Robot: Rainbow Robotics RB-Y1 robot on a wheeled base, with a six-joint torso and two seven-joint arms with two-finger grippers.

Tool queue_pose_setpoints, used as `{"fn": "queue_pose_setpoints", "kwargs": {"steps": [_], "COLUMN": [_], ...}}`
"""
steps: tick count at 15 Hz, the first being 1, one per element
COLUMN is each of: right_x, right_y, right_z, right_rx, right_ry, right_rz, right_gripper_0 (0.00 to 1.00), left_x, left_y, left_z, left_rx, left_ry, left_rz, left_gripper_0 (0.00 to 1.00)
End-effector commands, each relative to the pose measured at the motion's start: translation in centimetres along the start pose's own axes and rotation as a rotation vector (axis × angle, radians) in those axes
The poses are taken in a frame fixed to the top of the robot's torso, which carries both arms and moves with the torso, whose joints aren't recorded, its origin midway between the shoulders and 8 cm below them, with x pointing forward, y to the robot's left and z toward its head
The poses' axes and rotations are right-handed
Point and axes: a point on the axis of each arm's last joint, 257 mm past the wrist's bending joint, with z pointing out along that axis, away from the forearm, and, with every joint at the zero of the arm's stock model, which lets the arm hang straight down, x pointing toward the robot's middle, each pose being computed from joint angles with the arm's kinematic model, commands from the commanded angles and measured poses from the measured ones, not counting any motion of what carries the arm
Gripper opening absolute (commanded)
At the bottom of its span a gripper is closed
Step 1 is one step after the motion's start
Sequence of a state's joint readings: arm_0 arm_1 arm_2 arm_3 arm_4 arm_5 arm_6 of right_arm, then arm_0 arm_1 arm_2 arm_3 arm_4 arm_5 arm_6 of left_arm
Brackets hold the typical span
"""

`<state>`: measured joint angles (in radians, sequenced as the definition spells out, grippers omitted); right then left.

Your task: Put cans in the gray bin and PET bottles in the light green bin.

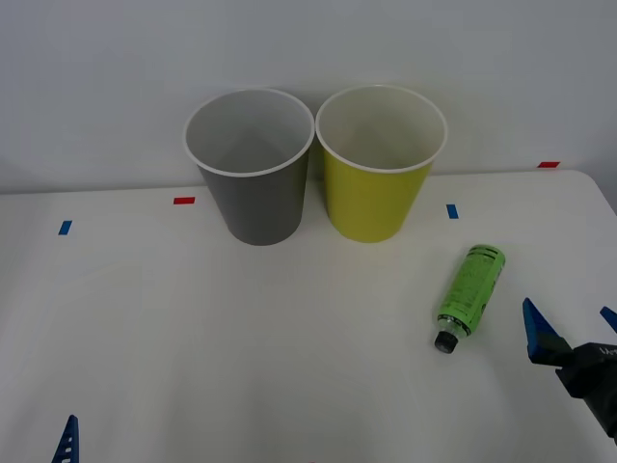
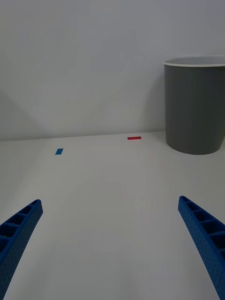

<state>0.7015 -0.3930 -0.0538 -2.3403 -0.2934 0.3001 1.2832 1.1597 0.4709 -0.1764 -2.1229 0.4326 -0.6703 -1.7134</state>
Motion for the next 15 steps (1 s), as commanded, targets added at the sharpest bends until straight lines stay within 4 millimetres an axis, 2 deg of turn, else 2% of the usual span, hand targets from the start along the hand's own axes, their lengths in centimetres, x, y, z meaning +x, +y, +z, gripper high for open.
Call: {"fn": "queue_pose_setpoints", "kwargs": {"steps": [1,4,10,15], "right_x": [-1.6,-1.0,-1.1,0.4], "right_y": [0.8,0.4,1.6,1.4], "right_z": [2.9,4.4,6.4,5.5], "right_rx": [0.005,0.057,0.121,0.227], "right_ry": [0.05,0.151,0.287,0.506], "right_rz": [0.124,0.211,0.319,0.32], "right_gripper_0": [1.0,1.0,1.0,1.0], "left_x": [0.0,0.0,0.0,0.0], "left_y": [0.0,0.0,0.0,0.0], "left_z": [0.0,0.0,0.0,0.0], "left_rx": [0.0,0.0,0.0,0.0], "left_ry": [0.0,0.0,0.0,0.0], "left_rz": [0.0,0.0,0.0,0.0], "left_gripper_0": [1.0,1.0,1.0,1.0]}}
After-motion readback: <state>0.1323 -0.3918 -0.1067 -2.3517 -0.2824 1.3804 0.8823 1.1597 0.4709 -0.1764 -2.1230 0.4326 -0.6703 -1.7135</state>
